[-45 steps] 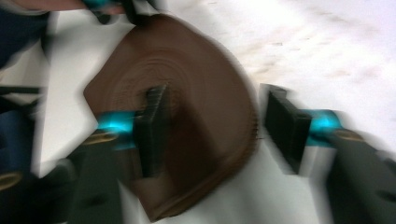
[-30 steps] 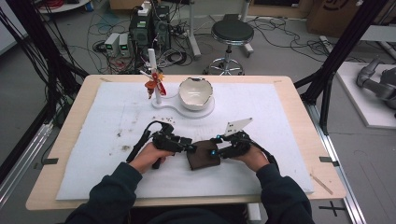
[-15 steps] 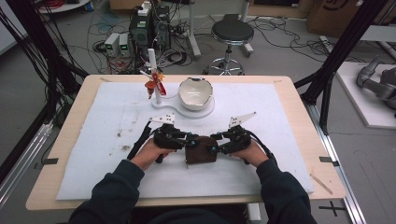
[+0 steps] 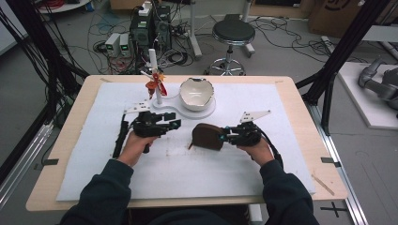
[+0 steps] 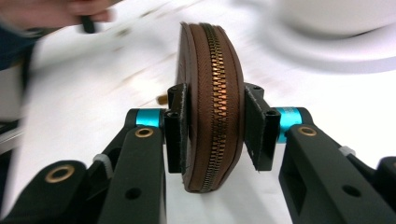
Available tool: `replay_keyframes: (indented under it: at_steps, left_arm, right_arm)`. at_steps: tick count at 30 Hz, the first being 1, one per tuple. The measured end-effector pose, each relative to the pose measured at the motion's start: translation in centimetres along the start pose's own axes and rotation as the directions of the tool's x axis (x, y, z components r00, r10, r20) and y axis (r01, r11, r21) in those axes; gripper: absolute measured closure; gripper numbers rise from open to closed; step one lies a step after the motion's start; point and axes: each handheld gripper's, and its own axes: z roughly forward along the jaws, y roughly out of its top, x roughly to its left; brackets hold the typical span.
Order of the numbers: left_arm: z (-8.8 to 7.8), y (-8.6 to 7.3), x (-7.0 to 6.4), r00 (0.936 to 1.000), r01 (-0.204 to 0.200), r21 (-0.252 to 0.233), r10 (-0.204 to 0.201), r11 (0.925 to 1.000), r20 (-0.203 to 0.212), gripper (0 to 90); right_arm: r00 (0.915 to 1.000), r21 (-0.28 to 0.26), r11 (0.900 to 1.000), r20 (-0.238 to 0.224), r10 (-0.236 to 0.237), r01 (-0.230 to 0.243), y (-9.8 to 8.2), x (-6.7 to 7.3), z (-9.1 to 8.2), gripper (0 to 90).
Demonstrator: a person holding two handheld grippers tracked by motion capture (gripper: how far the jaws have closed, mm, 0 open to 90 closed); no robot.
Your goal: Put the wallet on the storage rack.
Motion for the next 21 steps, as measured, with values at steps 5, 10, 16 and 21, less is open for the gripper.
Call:
replay_keyframes:
  at_steps: [5,10,16,21]
  left_arm:
    - [-3.6,0.0,1.0,0.9902,-0.038,-0.013,0.036,0.9992,-0.135,47.9]
    - [-6.0,-0.4,2.0,0.9704,-0.024,-0.008,0.021,0.9997,-0.241,34.3]
    - [-7.9,-1.5,2.3,0.9376,-0.024,0.036,0.035,0.9990,-0.346,23.8]
    - [-8.8,-2.2,2.7,0.9238,-0.037,0.017,0.041,0.9992,-0.381,23.9]
  right_arm:
    - [0.9766,-0.046,0.999,0.215,0.003,0.007,0.2,-0.3,-1.9,66.1]
    - [0.9492,-0.064,0.998,0.314,0.023,-0.003,0.1,-0.5,-2.7,66.9]
    - [0.9471,-0.076,0.997,0.319,0.038,-0.015,0.3,-0.4,-2.9,68.1]
    - [0.9523,-0.102,0.994,0.300,0.057,-0.027,0.7,-0.1,-3.3,69.1]
